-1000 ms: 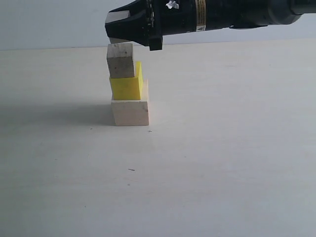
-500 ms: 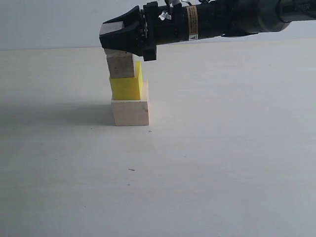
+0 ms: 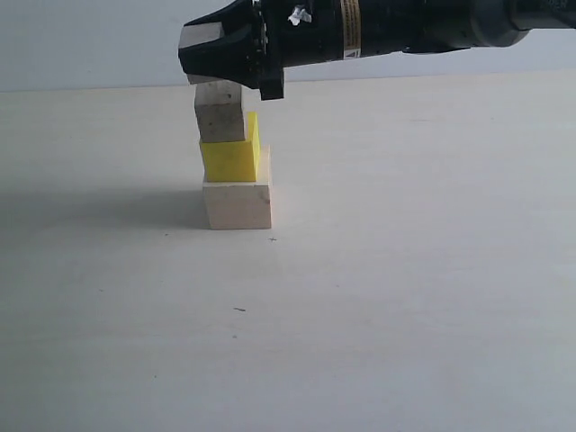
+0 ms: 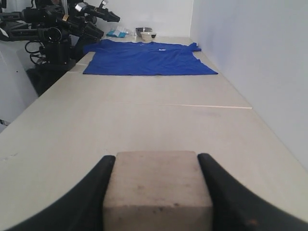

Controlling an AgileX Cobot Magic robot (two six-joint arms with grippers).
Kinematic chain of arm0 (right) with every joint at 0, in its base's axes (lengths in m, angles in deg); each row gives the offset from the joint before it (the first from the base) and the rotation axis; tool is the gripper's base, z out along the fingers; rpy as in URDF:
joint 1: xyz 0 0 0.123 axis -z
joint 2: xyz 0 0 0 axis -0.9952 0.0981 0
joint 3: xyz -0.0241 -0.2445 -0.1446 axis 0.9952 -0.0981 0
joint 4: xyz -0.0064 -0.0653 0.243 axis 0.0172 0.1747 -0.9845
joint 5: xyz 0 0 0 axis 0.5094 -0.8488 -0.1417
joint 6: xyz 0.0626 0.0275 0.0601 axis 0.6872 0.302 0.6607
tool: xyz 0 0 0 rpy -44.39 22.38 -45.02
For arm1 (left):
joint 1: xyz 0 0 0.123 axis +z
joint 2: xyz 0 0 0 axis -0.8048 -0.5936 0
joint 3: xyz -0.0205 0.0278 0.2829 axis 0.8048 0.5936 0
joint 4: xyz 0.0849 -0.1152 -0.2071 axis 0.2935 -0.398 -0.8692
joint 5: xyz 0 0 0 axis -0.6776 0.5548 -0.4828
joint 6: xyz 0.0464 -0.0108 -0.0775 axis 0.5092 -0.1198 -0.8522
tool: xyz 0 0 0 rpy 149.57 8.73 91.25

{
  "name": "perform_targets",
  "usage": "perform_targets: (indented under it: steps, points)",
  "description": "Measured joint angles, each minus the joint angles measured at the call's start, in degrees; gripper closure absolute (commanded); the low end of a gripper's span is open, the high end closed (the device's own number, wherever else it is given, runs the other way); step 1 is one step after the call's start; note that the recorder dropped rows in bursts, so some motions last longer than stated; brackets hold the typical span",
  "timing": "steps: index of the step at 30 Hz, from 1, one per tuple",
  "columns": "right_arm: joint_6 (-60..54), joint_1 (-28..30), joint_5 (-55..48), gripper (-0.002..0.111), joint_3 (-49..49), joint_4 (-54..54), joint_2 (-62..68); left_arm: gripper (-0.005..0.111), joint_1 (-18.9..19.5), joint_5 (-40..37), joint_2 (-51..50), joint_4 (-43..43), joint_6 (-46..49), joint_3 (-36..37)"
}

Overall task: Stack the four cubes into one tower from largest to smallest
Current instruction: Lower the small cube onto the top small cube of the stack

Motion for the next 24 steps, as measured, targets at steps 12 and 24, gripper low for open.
perform_targets:
  steps: [12, 24]
  points:
    - [-0.31, 0.0, 0.04, 0.108, 0.0, 0.02, 2.88, 0.105, 0.0, 0.0, 0.0, 0.0, 0.0, 0.0]
    - [-1.78, 0.34, 0.04, 0.108, 0.0, -0.71, 3.1, 0.105, 0.0, 0.0, 0.0, 0.0, 0.0, 0.0]
